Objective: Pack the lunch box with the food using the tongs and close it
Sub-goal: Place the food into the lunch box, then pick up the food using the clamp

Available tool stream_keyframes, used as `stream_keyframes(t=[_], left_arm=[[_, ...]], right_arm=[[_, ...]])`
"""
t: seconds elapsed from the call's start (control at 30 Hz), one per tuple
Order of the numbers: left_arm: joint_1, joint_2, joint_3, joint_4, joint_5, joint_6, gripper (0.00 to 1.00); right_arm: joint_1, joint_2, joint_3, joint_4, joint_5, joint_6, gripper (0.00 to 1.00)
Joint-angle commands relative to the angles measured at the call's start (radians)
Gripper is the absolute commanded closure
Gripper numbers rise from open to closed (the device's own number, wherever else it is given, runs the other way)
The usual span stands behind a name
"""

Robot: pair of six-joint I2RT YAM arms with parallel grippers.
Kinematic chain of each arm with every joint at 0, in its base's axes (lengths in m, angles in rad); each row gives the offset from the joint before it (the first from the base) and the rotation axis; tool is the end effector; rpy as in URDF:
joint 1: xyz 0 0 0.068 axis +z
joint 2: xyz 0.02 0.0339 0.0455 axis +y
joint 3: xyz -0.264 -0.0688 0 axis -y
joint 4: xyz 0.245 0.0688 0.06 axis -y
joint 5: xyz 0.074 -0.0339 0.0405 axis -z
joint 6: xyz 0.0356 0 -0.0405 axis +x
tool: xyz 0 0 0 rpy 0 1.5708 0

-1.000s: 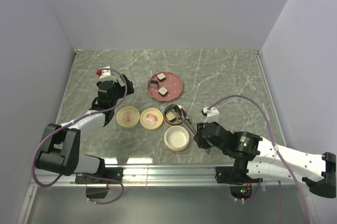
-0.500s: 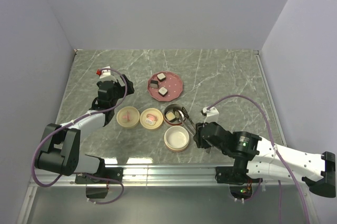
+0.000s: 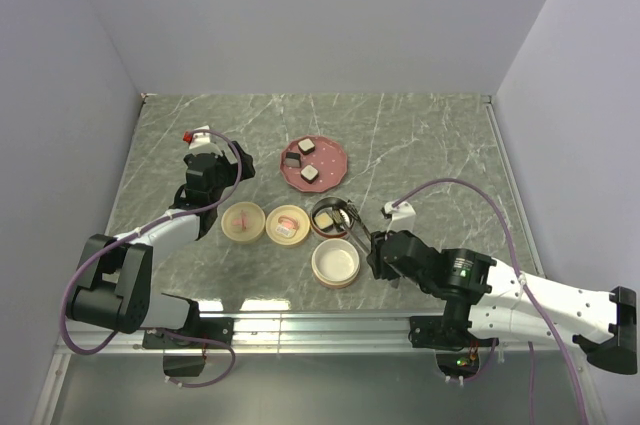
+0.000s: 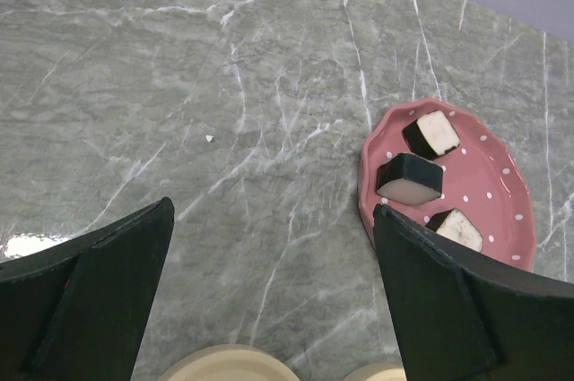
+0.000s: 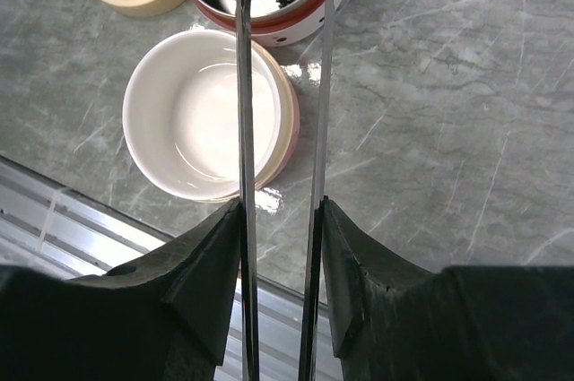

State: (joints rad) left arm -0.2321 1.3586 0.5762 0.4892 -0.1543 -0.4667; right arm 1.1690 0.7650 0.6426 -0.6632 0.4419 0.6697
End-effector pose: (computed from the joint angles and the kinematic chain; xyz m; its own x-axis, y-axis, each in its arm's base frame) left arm 0.2786 -0.0602 0.2099 -0.2890 -0.3885 -0.8749 -0.0514 0.9189 -0.3911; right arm 0.0747 0.1368 0.2509 -0.6599 -0.1182 -0.7420 -0.3879 0.8994 0.2017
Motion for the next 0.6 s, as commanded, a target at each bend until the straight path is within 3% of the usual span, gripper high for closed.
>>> stream_keyframes(t=[0.0, 0.4, 0.57], left_arm=[[0.004, 0.005, 0.019, 0.038, 0.015, -0.01, 0.01], [0.004, 0.01, 0.022, 0.038, 0.012, -0.009, 0.0], [0.004, 0.008, 0.021, 0.037, 0.01, -0.01, 0.0]], right_arm=[[0.006, 0.01, 0.057, 0.054, 0.049, -0.015, 0.54], [-0.005, 0.122, 0.172, 0.135, 0.141, -0.137, 0.52], [-0.118, 0.183, 0.177, 0.252, 0.052, -0.226, 0.5]])
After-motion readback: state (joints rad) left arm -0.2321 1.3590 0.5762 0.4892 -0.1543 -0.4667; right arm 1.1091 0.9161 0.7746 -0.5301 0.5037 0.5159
